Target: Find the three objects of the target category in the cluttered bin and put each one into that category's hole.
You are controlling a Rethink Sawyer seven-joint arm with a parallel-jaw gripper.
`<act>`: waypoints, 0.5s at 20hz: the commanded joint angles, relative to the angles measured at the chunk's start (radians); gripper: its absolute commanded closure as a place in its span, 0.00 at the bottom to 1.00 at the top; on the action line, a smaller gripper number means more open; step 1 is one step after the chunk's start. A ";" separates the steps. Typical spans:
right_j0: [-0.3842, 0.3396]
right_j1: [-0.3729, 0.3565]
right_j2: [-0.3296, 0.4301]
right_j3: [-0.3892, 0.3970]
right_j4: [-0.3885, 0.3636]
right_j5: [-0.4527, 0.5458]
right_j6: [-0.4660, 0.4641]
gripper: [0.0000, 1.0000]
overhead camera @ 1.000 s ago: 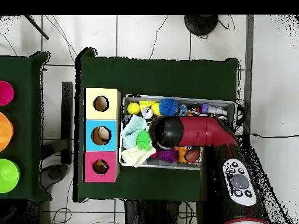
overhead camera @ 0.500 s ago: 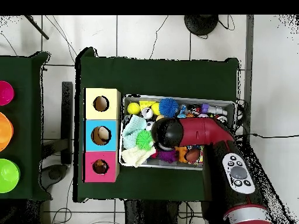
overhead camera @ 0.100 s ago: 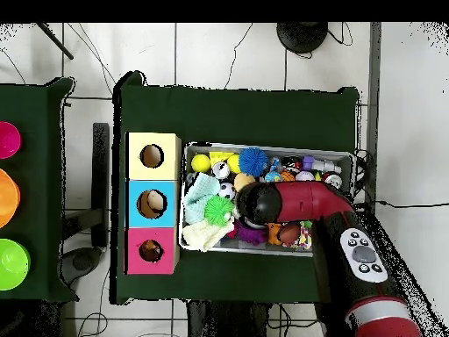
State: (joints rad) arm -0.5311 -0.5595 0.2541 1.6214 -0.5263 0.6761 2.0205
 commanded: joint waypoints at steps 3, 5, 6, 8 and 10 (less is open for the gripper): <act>-0.090 0.054 0.123 0.013 -0.090 -0.019 -0.271 0.00; -0.102 0.039 0.134 0.034 -0.095 -0.010 -0.271 0.00; -0.107 0.030 0.141 0.045 -0.096 -0.002 -0.271 0.00; -0.119 0.015 0.156 0.075 -0.093 0.011 -0.269 0.00; -0.122 -0.004 0.163 0.105 -0.092 0.013 -0.254 0.00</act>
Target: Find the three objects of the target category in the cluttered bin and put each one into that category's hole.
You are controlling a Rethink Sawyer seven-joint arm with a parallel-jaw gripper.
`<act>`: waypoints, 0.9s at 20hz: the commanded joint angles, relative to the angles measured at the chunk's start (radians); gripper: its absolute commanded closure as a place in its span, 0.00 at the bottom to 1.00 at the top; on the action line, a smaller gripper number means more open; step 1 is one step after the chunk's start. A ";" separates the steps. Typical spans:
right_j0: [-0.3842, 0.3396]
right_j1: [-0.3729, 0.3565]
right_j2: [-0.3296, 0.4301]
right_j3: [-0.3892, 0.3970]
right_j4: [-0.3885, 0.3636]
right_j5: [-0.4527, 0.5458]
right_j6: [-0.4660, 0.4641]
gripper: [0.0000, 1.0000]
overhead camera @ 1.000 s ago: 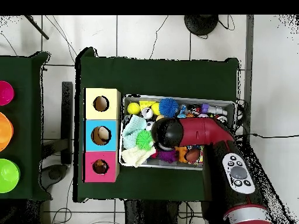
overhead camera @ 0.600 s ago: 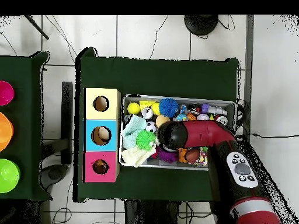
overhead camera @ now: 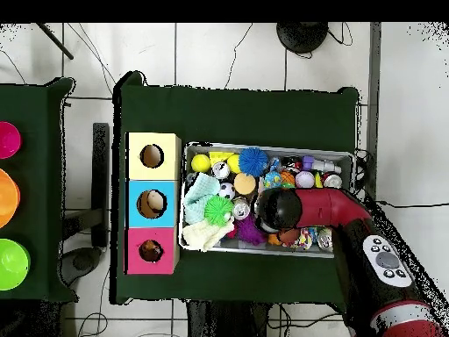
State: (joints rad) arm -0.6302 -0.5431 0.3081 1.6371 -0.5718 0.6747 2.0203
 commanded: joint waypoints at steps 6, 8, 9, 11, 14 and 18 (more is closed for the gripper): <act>0.008 -0.113 0.087 0.197 -0.047 -0.022 -0.140 0.00; 0.020 -0.138 0.078 0.219 -0.045 -0.029 -0.115 0.00; 0.023 -0.142 0.077 0.222 -0.046 -0.032 -0.109 0.00; 0.025 -0.142 0.077 0.223 -0.046 -0.035 -0.105 0.00; 0.030 -0.138 0.079 0.210 -0.044 -0.026 -0.108 0.00; 0.040 -0.131 0.081 0.184 -0.037 -0.005 -0.114 0.00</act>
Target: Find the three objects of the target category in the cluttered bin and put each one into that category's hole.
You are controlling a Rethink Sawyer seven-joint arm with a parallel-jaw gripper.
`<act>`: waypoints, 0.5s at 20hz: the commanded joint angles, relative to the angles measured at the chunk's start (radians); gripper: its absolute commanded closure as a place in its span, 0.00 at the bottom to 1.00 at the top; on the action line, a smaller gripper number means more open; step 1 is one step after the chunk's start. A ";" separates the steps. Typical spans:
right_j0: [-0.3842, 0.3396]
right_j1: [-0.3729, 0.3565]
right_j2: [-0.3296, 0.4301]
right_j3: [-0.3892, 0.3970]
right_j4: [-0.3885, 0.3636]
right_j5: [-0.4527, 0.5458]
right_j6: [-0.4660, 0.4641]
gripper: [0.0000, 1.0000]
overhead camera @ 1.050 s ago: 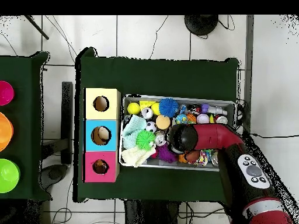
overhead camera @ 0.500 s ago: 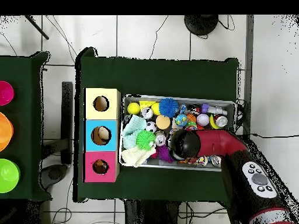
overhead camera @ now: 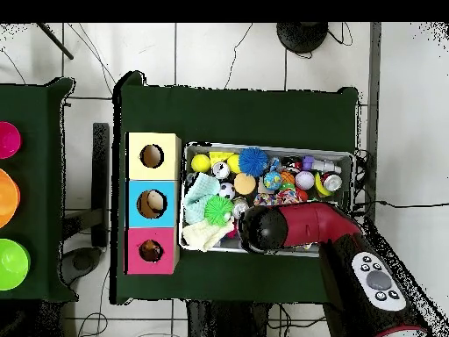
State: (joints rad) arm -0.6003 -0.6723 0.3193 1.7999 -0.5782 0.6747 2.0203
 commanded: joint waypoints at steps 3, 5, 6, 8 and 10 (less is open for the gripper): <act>0.012 -0.011 0.075 0.004 -0.022 0.025 -0.133 0.00; 0.013 -0.019 0.078 -0.004 -0.017 0.042 -0.144 0.00; 0.013 -0.023 0.079 -0.008 -0.016 0.049 -0.148 0.00; 0.009 -0.016 0.082 -0.021 -0.017 0.057 -0.159 0.00; 0.004 -0.004 0.087 -0.043 -0.019 0.070 -0.174 0.00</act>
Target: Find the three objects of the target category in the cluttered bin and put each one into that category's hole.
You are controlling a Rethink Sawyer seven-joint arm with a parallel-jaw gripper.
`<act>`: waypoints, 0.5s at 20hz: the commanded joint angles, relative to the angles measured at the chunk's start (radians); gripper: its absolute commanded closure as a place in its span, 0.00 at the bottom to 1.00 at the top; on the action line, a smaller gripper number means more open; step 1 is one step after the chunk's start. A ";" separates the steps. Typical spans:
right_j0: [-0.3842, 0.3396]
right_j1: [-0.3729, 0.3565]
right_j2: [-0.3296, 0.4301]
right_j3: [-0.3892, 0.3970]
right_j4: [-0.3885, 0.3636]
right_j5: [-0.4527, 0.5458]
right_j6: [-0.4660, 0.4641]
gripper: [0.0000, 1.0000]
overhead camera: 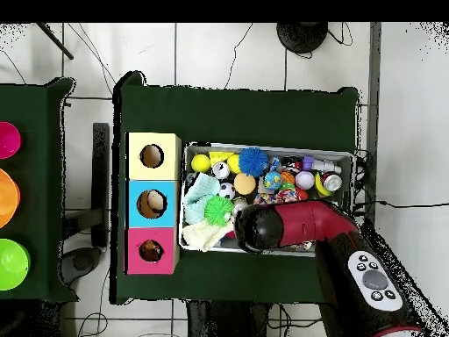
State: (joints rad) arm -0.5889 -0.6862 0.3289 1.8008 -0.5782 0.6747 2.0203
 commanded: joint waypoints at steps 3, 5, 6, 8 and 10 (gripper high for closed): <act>-0.016 0.023 0.090 -0.085 -0.017 0.107 -0.211 0.00; -0.019 0.024 0.098 -0.108 -0.017 0.131 -0.232 0.00; -0.021 0.026 0.102 -0.120 -0.018 0.143 -0.242 0.00; -0.023 0.032 0.110 -0.140 -0.021 0.161 -0.255 0.00; -0.024 0.038 0.116 -0.156 -0.024 0.174 -0.264 0.00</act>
State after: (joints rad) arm -0.5892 -0.6796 0.3613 1.7565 -0.5784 0.7235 2.0203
